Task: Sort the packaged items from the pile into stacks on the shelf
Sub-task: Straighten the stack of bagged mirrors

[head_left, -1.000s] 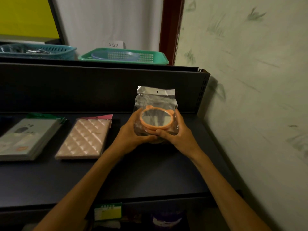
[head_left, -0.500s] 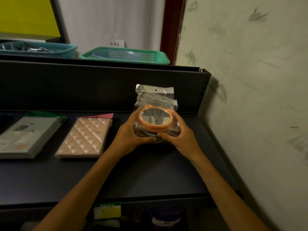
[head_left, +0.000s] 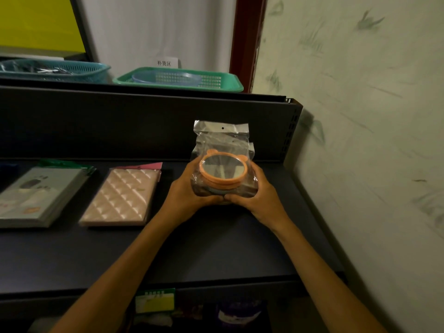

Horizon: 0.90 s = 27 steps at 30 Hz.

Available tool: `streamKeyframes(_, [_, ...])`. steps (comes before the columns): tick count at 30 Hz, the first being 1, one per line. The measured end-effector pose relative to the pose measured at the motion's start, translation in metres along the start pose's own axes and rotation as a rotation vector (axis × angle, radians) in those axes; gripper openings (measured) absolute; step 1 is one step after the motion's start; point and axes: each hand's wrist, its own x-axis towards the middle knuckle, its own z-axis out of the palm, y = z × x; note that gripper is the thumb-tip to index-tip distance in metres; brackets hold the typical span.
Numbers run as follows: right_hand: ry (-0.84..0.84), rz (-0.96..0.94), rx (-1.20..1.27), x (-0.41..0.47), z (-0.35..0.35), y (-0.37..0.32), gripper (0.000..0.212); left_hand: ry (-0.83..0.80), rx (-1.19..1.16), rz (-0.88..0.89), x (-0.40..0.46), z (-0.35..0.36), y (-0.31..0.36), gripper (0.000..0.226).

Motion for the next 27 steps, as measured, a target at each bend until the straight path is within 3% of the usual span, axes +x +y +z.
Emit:
streamKeyframes(13, [0.029, -0.010, 0.094, -0.002, -0.001, -0.009, 0.087, 0.001, -0.068, -0.048, 0.004, -0.001, -0.007, 0.112])
streamKeyframes(21, [0.099, -0.074, 0.054, -0.005, 0.001, -0.009, 0.076, 0.008, -0.032, -0.016, 0.007, 0.003, -0.007, 0.091])
streamKeyframes(27, [0.094, -0.079, 0.033, -0.005, 0.000, -0.009, 0.078, -0.021, -0.023, -0.032, 0.009, 0.002, -0.005, 0.097])
